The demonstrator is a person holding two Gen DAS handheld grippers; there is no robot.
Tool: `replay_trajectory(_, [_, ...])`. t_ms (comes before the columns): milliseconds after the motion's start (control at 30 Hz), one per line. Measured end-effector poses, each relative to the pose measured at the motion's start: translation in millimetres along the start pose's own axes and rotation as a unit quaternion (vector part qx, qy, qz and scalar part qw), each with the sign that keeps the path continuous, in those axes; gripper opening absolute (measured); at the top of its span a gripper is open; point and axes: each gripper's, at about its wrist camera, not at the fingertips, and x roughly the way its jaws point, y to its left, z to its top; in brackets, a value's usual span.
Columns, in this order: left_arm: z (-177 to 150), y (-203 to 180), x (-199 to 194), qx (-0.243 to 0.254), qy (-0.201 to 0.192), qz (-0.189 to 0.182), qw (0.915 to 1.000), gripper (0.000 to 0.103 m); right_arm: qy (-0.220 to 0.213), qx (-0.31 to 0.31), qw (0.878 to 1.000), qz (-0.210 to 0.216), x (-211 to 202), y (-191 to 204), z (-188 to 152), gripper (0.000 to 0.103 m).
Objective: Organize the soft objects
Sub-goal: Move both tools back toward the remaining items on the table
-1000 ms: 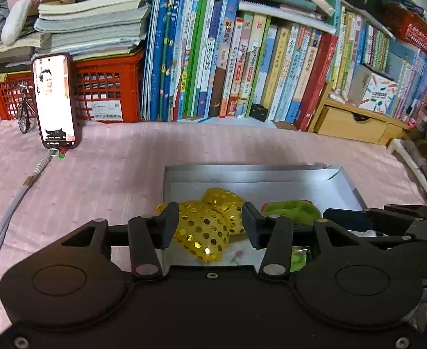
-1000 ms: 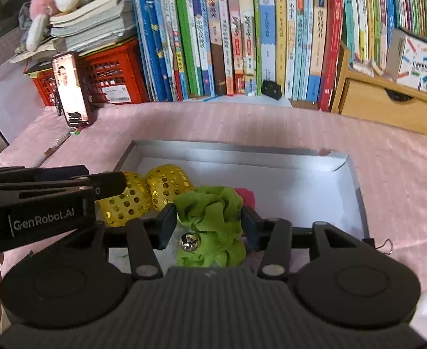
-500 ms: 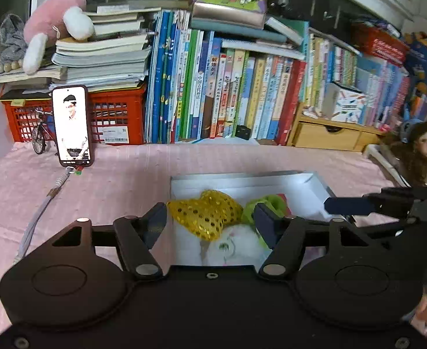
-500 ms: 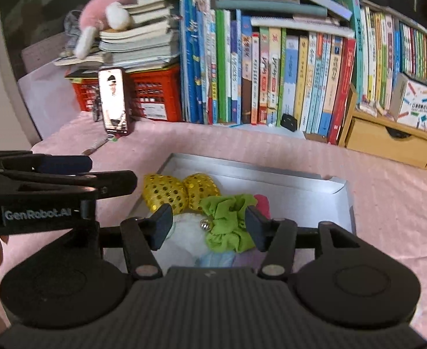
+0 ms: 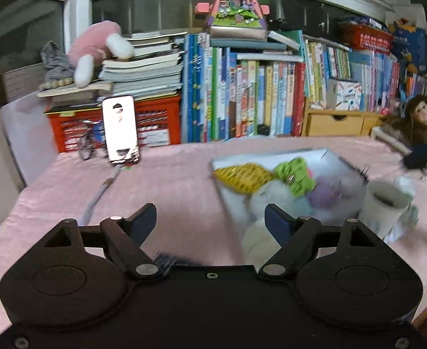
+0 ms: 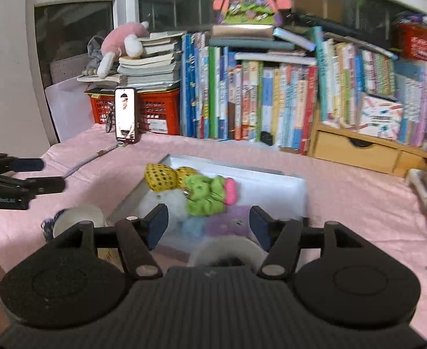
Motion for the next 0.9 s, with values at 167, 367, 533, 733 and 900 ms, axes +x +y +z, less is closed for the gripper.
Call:
replay_trajectory(167, [-37.8,15.4,-7.9,-0.001,0.009,0.028,0.9996,0.082,-0.007,-0.011,0.999,-0.029,-27.3,-20.3,-29.9,0.076])
replay_trajectory(367, [-77.8,27.4,2.8,-0.034,0.007,0.059,0.9977,0.082,0.025,-0.066,0.996,-0.049,-22.5,-11.2,-80.9,0.076])
replay_trajectory(533, [-97.7,24.5,20.3,-0.041,0.006,0.074,0.9964,0.082,0.044,-0.035,0.998,-0.024,-4.5,-5.1,-114.3,0.07])
replay_trajectory(733, [-101.7,16.6,36.8,-0.027,0.0,0.086,0.9959,0.082,0.029,0.011,0.999,-0.036,13.2,-9.4,-124.3,0.07])
replay_trajectory(900, [-101.7,11.4,47.0,-0.016,0.002,0.086,0.9962,0.082,0.029,0.012,0.998,-0.051,26.0,-13.1,-119.2,0.07])
